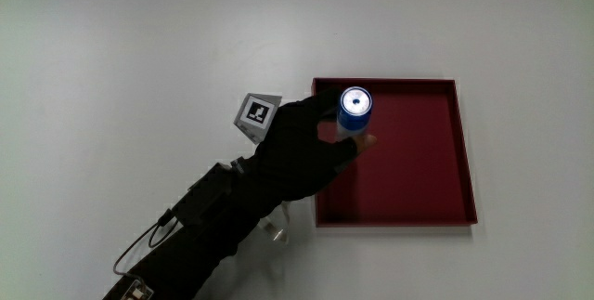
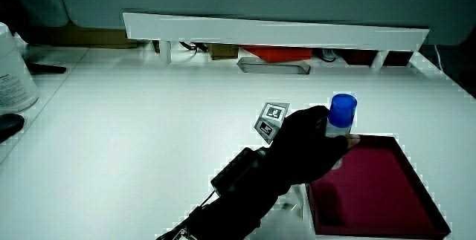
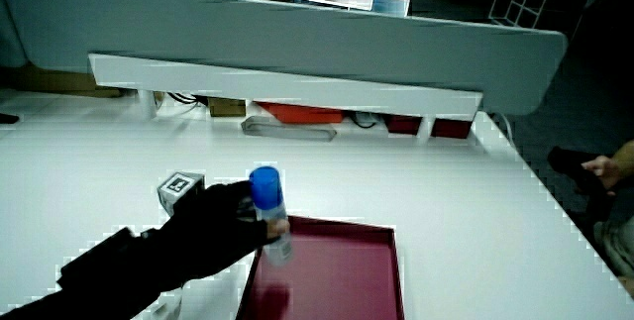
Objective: Place glue into plate
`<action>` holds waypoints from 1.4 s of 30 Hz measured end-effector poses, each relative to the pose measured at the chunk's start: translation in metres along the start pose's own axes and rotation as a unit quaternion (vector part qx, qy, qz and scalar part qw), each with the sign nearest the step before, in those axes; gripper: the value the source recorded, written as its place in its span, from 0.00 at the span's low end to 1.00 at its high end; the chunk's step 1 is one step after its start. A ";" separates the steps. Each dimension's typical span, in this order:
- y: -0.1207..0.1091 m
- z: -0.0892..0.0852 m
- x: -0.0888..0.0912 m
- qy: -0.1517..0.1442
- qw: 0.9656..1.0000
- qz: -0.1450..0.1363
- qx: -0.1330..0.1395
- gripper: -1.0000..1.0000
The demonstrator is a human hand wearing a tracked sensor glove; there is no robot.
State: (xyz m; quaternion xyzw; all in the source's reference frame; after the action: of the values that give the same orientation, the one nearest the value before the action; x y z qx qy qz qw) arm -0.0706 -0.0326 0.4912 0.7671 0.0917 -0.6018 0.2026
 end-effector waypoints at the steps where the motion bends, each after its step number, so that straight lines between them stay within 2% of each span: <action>1: 0.000 -0.002 -0.001 0.015 1.000 0.010 -0.004 0.50; 2: 0.000 -0.004 -0.003 0.014 1.000 0.008 -0.008 0.50; 3: 0.001 -0.006 -0.003 0.031 0.999 0.009 -0.009 0.50; 6: 0.002 -0.013 -0.009 0.037 0.999 0.003 -0.018 0.50; 8: 0.001 -0.017 -0.012 0.044 0.998 0.020 -0.028 0.50; 11: -0.001 -0.020 -0.017 0.033 0.998 0.034 -0.033 0.50; 13: -0.001 -0.020 -0.017 0.041 0.998 0.040 -0.033 0.50; 15: 0.000 -0.022 -0.017 0.044 0.998 0.030 -0.032 0.50; 16: -0.001 -0.022 -0.018 0.035 0.998 0.031 -0.033 0.50; 18: -0.002 -0.023 -0.017 0.042 0.998 0.034 -0.033 0.50; 19: -0.001 -0.024 -0.019 0.034 0.999 0.028 -0.030 0.50; 21: -0.002 -0.023 -0.018 0.049 0.998 0.036 -0.030 0.50; 22: -0.002 -0.024 -0.018 0.036 0.998 0.031 -0.031 0.50; 23: -0.001 -0.024 -0.018 0.040 0.998 0.025 -0.029 0.50; 24: -0.001 -0.025 -0.018 0.033 0.998 0.031 -0.032 0.50; 25: -0.001 -0.024 -0.018 0.046 0.998 0.032 -0.030 0.50; 27: -0.002 -0.025 -0.018 0.034 0.998 0.043 -0.037 0.42; 28: -0.001 -0.026 -0.021 0.031 0.999 0.024 -0.031 0.38; 29: -0.002 -0.025 -0.021 0.029 0.998 0.035 -0.031 0.33; 32: -0.005 -0.021 -0.025 -0.001 0.999 0.025 -0.028 0.21; 34: -0.009 -0.015 -0.021 -0.008 0.999 0.034 -0.032 0.12; 35: -0.010 -0.012 -0.021 -0.017 0.999 0.021 -0.033 0.08; 36: -0.012 -0.009 -0.018 -0.033 0.998 0.022 -0.041 0.04; 37: -0.009 -0.003 -0.038 0.043 0.998 -0.035 -0.031 0.00; 38: -0.018 0.000 -0.012 -0.067 0.996 0.008 -0.054 0.00; 42: -0.031 0.024 0.005 -0.046 0.994 0.040 -0.093 0.00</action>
State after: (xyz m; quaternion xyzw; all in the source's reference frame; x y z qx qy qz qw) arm -0.1022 -0.0155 0.4757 0.7195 0.1071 -0.6165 0.3013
